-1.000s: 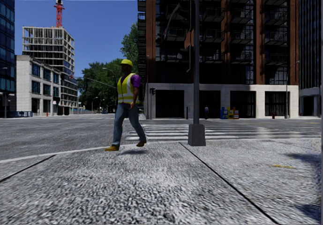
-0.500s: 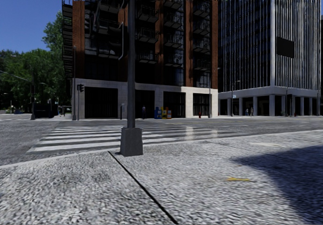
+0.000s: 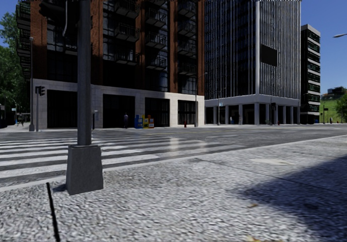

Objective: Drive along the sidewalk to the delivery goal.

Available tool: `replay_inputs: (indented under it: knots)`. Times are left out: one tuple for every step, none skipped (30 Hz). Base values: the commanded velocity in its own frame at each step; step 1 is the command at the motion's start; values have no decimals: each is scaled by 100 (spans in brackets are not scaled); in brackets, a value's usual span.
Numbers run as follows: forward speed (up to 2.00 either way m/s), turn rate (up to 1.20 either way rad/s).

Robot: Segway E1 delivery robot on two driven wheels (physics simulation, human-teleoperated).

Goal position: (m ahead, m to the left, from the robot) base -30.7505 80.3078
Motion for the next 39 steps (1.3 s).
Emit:
replay_inputs:
  knots:
    - [200, -98]
    - [200, -120]
    - [200, -120]
    - [200, -120]
    - [200, -120]
    - [200, -120]
    - [200, -120]
    - [200, -120]
    - [200, -40]
    - [200, -40]
    - [200, 0]
    - [200, 0]
    - [200, 0]
    - [200, 0]
    - [200, 0]
    - [200, 0]
    - [200, 0]
    - [200, 48]
    - [200, 48]
    - [200, 96]
    - [200, 110]
    - [200, 120]
    - [200, 120]
    - [200, 120]
    - [200, 120]
    - [200, 120]
    - [200, 120]
    - [200, 120]
    - [200, 120]
    - [200, 120]
    - [200, 120]
    - [200, 120]
    - [200, 120]
    - [200, 120]
    - [200, 120]
    - [200, 120]
    - [200, 120]
    - [200, 120]
    - [200, 120]
